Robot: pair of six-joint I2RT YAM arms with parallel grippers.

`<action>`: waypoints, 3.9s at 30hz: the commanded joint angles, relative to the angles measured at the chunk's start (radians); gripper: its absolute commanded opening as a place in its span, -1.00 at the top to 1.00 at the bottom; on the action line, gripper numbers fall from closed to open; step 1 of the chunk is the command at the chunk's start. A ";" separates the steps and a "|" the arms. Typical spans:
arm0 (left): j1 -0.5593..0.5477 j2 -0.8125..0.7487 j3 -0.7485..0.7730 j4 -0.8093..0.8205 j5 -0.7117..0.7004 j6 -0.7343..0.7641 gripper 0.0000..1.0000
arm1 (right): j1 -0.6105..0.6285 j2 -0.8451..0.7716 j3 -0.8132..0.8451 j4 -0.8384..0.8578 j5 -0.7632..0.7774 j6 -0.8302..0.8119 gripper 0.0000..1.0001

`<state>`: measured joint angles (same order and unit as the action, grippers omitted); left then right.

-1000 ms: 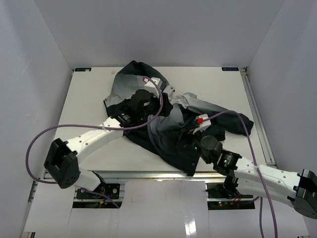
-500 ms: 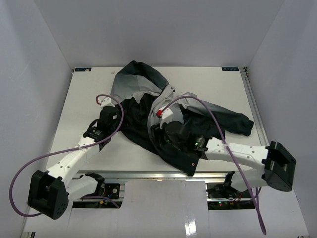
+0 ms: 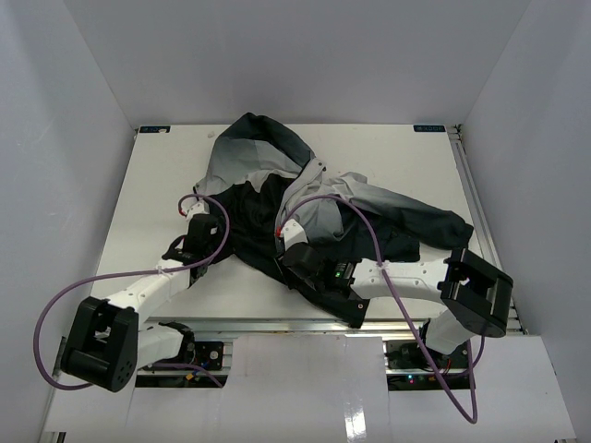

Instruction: Zip up the jacket

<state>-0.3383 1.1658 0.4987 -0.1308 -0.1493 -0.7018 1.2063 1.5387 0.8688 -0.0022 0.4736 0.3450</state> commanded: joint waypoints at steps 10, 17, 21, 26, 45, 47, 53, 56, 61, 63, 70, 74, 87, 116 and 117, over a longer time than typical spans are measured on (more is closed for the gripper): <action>0.036 0.074 -0.032 0.179 0.034 0.003 -0.40 | -0.003 0.059 0.007 0.116 0.060 -0.029 -0.08; 0.039 0.166 0.030 0.194 0.046 0.033 0.87 | -0.032 0.039 -0.006 0.109 0.129 -0.004 0.74; 0.039 0.093 0.066 0.095 -0.057 0.044 1.00 | -0.086 -0.044 -0.014 0.079 0.172 -0.004 0.85; 0.040 -0.107 0.080 -0.004 -0.118 0.037 1.00 | -0.181 -0.198 -0.056 0.059 0.221 -0.013 0.85; 0.073 -0.023 0.449 -0.388 -0.538 0.168 1.00 | -0.441 -0.627 -0.107 -0.339 0.365 0.073 0.85; 0.108 -0.003 0.460 -0.395 -0.562 0.224 1.00 | -0.452 -0.593 -0.077 -0.355 0.360 0.050 0.85; 0.273 -0.003 0.533 -0.368 -0.503 0.388 1.00 | -0.528 -0.498 0.089 -0.469 0.383 -0.013 0.85; 0.275 -0.003 0.631 -0.401 -0.513 0.416 1.00 | -0.596 -0.529 0.109 -0.472 0.364 -0.038 0.85; 0.275 -0.029 0.801 -0.453 -0.448 0.463 1.00 | -0.639 -0.597 0.157 -0.522 0.400 -0.080 0.85; 0.275 -0.030 0.836 -0.463 -0.216 0.458 1.00 | -0.643 -0.604 0.194 -0.521 0.393 -0.103 0.85; 0.009 0.159 0.719 -0.340 0.123 0.306 1.00 | -0.609 -0.540 0.196 -0.390 -0.103 -0.068 0.84; -0.087 0.294 0.629 -0.258 0.181 0.272 1.00 | -0.494 -0.520 -0.015 -0.215 -0.210 -0.046 0.84; -0.231 0.290 0.449 -0.040 0.276 0.290 0.39 | -0.339 -0.393 -0.233 0.031 -0.229 0.035 0.21; 0.302 0.173 0.452 -0.291 0.309 0.269 -0.16 | 0.217 -0.074 0.185 -0.013 0.084 -0.044 -0.17; 0.334 0.181 0.453 -0.296 0.327 0.265 -0.15 | 0.243 -0.030 0.219 -0.022 0.120 -0.033 -0.17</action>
<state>-0.0889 1.3207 0.9507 -0.4243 0.0905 -0.4139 1.3522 1.3609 0.9415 -0.0427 0.3888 0.3024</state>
